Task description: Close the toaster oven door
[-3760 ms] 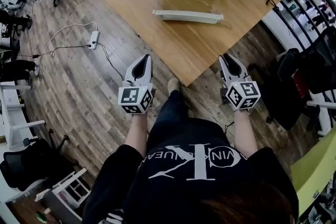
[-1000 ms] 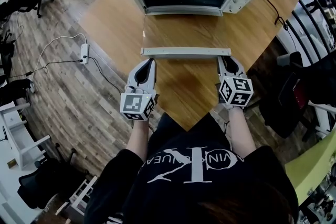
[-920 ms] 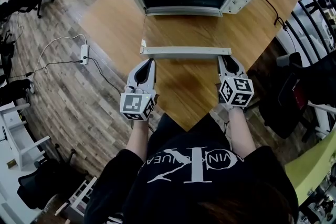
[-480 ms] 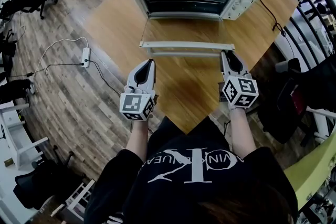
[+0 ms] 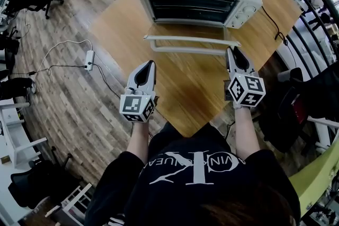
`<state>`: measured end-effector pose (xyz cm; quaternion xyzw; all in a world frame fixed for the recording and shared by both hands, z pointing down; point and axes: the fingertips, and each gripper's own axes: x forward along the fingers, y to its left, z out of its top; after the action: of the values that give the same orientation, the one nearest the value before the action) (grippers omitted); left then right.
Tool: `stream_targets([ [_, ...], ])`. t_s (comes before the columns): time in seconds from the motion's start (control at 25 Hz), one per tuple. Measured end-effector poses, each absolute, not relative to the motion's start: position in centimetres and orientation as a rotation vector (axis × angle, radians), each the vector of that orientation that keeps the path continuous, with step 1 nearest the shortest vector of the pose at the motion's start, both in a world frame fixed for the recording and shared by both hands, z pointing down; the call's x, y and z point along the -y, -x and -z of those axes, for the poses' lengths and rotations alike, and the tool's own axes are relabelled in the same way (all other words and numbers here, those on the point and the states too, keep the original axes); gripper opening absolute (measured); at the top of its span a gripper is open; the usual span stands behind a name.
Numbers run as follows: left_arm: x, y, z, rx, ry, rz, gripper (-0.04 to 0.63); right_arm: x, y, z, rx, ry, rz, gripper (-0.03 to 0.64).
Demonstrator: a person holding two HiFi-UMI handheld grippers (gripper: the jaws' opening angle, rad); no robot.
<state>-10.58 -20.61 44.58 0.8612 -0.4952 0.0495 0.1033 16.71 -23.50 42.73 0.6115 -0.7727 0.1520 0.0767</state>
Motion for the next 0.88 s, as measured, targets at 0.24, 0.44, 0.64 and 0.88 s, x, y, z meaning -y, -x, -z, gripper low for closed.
stream_targets([
  [0.24, 21.3, 11.6, -43.5, 1.508, -2.526, -0.124, 0.012, 24.9, -16.8, -41.1, 2.341, -1.839, -0.422, 0.064],
  [0.44, 21.8, 11.8, -42.8, 1.53, -2.523, -0.104, 0.012, 26.2, -16.9, -39.8, 2.359, -1.852, -0.392, 0.064],
  [0.64, 22.4, 11.6, -42.0, 1.545, -2.524, -0.097, 0.012, 27.6, -17.3, -38.4, 2.375, -1.858, -0.366, 0.064],
  [0.88, 23.2, 12.1, -40.9, 1.558, -2.532, -0.084, 0.012, 29.0, -17.2, -37.4, 2.393, -1.848, -0.323, 0.064],
])
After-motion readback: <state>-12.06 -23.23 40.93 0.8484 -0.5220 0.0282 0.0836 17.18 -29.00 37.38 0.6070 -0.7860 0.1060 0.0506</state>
